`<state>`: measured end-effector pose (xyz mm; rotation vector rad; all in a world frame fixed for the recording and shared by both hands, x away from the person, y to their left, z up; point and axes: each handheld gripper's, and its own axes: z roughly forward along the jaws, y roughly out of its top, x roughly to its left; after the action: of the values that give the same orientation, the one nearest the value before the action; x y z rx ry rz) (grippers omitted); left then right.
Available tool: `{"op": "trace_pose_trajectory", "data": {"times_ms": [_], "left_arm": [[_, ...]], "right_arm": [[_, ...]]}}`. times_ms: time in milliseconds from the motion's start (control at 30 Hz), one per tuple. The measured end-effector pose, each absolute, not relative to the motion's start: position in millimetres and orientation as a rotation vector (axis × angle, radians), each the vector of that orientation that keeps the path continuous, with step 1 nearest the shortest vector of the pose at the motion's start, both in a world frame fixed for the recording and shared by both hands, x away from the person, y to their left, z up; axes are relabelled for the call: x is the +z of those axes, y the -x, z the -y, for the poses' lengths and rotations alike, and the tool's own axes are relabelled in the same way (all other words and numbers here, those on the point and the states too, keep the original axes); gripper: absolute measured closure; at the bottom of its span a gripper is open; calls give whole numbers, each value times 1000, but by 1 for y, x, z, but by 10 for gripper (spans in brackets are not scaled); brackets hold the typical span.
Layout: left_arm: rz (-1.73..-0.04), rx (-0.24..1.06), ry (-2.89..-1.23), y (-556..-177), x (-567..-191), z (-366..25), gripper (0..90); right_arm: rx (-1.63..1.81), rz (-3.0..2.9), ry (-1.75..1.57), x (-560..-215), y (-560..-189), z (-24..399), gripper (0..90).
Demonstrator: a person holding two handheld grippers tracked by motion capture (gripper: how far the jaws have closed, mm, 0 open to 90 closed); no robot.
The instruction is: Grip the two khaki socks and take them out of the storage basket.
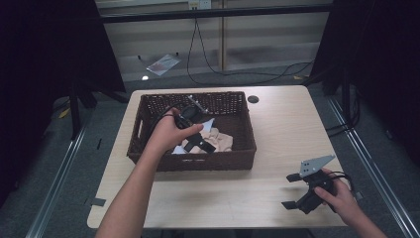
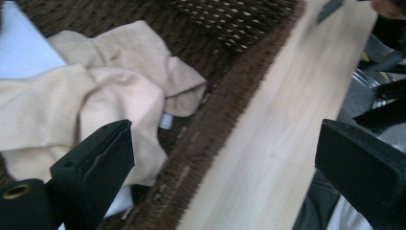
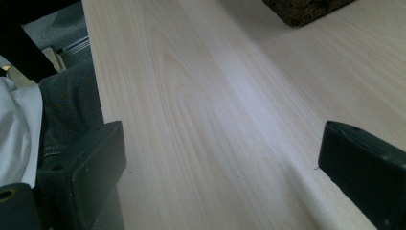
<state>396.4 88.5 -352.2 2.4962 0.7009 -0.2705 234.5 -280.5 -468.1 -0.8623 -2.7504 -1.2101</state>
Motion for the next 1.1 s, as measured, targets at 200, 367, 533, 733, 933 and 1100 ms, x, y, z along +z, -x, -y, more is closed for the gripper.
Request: {"op": "trace_pose_trajectory", "data": {"times_ms": [200, 367, 533, 733, 933, 1100], "left_arm": [[-756, -251, -2507, -410, -360, -86, 63], [-793, -226, -2502, -418, -370, -84, 64], [-814, -195, -2511, -426, -379, -82, 86], [-840, -152, -2547, -434, -392, -82, 137], [-882, -147, -2557, -440, -407, -87, 201], [-858, -152, -2600, -442, -417, -87, 255]], "right_arm": [[-1211, 2750, 861, -468, -235, 281, 24], [-1212, 2748, 858, -468, -235, 281, 24], [-1212, 2753, 859, -467, -235, 281, 24], [-1214, 2751, 860, -468, -235, 281, 24], [-1212, 2750, 859, -467, -235, 281, 24], [-1208, 2748, 858, -468, -235, 281, 24]]}}
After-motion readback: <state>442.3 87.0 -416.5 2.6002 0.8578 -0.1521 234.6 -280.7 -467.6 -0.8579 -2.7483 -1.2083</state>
